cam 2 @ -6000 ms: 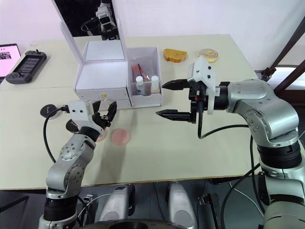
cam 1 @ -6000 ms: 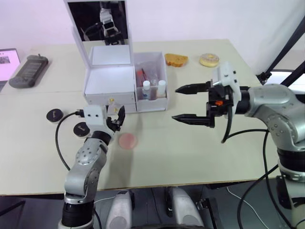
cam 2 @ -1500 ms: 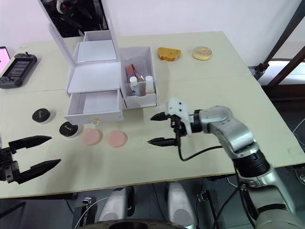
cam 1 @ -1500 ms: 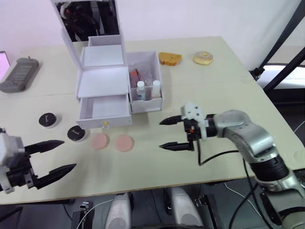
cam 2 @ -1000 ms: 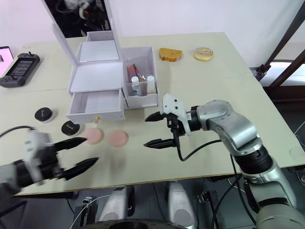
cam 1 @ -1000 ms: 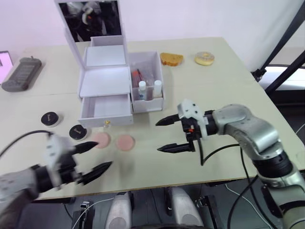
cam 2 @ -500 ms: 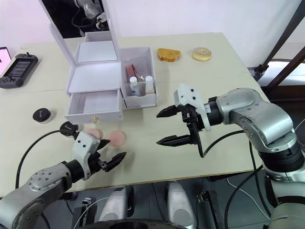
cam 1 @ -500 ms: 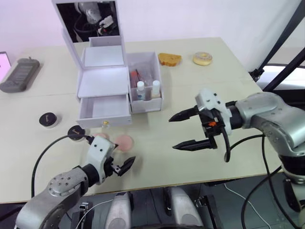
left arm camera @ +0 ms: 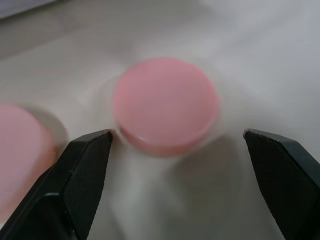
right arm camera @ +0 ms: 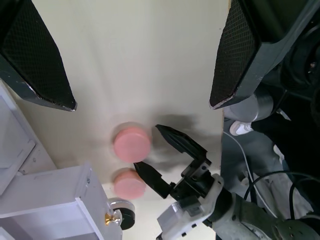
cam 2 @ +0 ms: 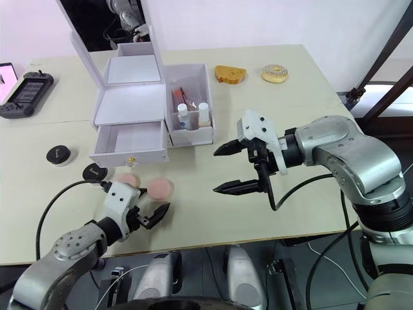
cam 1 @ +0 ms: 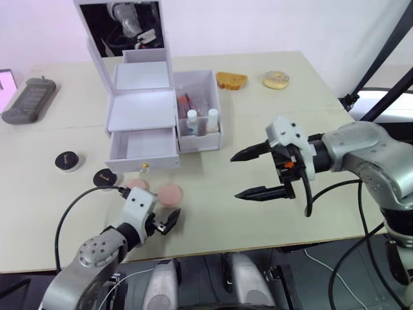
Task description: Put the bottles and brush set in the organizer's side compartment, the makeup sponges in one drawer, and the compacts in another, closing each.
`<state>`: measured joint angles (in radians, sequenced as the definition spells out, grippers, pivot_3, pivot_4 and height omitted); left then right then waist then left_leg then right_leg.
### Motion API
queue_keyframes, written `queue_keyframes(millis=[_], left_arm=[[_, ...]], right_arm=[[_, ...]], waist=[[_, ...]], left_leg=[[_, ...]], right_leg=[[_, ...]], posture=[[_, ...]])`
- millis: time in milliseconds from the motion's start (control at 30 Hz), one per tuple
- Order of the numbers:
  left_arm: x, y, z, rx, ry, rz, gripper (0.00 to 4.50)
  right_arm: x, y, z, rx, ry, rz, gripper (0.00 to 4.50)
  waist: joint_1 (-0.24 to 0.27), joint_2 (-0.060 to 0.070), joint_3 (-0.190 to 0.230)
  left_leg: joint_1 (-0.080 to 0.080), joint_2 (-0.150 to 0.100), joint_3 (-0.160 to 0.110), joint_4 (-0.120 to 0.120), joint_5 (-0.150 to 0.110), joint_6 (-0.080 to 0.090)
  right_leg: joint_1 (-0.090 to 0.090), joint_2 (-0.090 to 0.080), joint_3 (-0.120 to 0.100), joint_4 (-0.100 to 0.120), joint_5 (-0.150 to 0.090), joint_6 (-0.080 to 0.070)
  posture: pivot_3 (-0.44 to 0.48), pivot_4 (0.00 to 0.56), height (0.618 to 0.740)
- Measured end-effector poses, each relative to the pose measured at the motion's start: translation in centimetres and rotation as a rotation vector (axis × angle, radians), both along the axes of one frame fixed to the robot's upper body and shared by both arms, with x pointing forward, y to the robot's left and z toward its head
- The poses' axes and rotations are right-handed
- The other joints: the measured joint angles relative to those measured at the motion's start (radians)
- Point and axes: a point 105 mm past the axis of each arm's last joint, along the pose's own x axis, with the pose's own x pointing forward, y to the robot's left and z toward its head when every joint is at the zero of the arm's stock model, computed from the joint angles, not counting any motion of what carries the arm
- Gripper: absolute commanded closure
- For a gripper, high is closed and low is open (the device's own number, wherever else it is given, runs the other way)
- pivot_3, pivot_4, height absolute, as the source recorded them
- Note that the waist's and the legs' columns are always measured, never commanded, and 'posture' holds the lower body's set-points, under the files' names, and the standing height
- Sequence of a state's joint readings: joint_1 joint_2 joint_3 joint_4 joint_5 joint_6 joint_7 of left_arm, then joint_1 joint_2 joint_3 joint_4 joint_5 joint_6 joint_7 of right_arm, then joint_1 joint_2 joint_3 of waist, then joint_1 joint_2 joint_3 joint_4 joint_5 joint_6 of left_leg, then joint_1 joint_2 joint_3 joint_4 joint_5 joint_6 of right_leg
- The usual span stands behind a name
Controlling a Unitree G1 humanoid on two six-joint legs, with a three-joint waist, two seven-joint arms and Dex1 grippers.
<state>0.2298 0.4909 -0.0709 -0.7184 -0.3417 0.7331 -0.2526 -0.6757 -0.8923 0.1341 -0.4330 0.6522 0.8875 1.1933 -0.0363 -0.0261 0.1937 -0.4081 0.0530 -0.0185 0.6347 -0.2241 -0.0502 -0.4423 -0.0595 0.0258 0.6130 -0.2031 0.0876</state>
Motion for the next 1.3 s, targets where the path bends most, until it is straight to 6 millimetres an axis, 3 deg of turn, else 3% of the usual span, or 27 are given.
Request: queue_keyframes(millis=[300, 433, 700, 867, 967, 1100, 1300], left_arm=[[1.4, -0.6, 0.1, 0.020, -0.041, 0.011, 0.07], [1.5, -1.0, 0.2, 0.022, -0.033, -0.007, 1.81], [0.3, -0.4, 1.4, 0.054, -0.006, -0.068, 1.84], [-2.2, -0.6, 3.3, 0.029, -0.011, -0.225, 1.84], [-3.8, -1.3, 5.7, -0.041, -0.048, -0.368, 1.84], [-3.6, -1.5, 9.6, -0.086, -0.151, -0.461, 1.84], [1.1, 0.6, 17.5, 0.004, -0.283, -0.444, 1.84]], right_arm=[[0.1, 0.0, 0.0, 0.001, -0.007, -0.012, 0.00], [0.2, 0.0, 0.0, 0.000, -0.010, -0.017, 0.00], [0.2, 0.1, 0.1, 0.001, -0.016, -0.018, 0.00], [0.2, 0.4, 0.3, 0.008, -0.020, 0.011, 0.00], [0.1, 0.7, 0.2, 0.010, -0.008, 0.042, 0.00], [-0.1, 0.8, 0.0, 0.007, 0.000, 0.079, 0.00], [0.0, 1.3, 0.1, 0.022, -0.017, 0.099, 0.00]], waist=[[0.001, 0.000, 0.000], [0.001, 0.000, 0.000], [-0.002, 0.000, 0.000], [-0.005, 0.000, 0.000], [-0.003, 0.000, 0.000], [0.003, 0.000, 0.000], [0.013, 0.001, 0.001]], left_leg=[[0.000, 0.000, 0.000, 0.000, 0.000, 0.000], [0.000, 0.000, 0.000, 0.000, 0.000, 0.000], [0.000, 0.000, 0.000, -0.001, 0.000, 0.000], [0.000, 0.000, 0.000, -0.001, 0.000, 0.000], [0.000, 0.000, 0.000, -0.001, 0.000, 0.000], [0.000, 0.000, 0.000, 0.000, 0.000, 0.000], [0.000, 0.000, -0.001, 0.000, 0.000, 0.000]], right_leg=[[0.000, 0.000, 0.000, 0.000, 0.000, 0.000], [0.000, 0.000, 0.000, 0.000, 0.000, 0.000], [0.000, 0.000, 0.000, 0.000, 0.000, 0.000], [-0.001, 0.000, 0.000, 0.000, 0.000, 0.000], [-0.001, -0.001, 0.000, -0.001, 0.000, 0.000], [0.000, -0.001, -0.001, -0.001, 0.000, 0.000], [0.001, 0.001, 0.000, 0.000, 0.000, 0.001]], posture=[[0.000, 0.150, 0.740], [0.000, 0.150, 0.740], [0.000, 0.150, 0.740], [0.000, 0.150, 0.740], [0.000, 0.150, 0.740], [0.000, 0.150, 0.740], [0.000, 0.150, 0.740]])
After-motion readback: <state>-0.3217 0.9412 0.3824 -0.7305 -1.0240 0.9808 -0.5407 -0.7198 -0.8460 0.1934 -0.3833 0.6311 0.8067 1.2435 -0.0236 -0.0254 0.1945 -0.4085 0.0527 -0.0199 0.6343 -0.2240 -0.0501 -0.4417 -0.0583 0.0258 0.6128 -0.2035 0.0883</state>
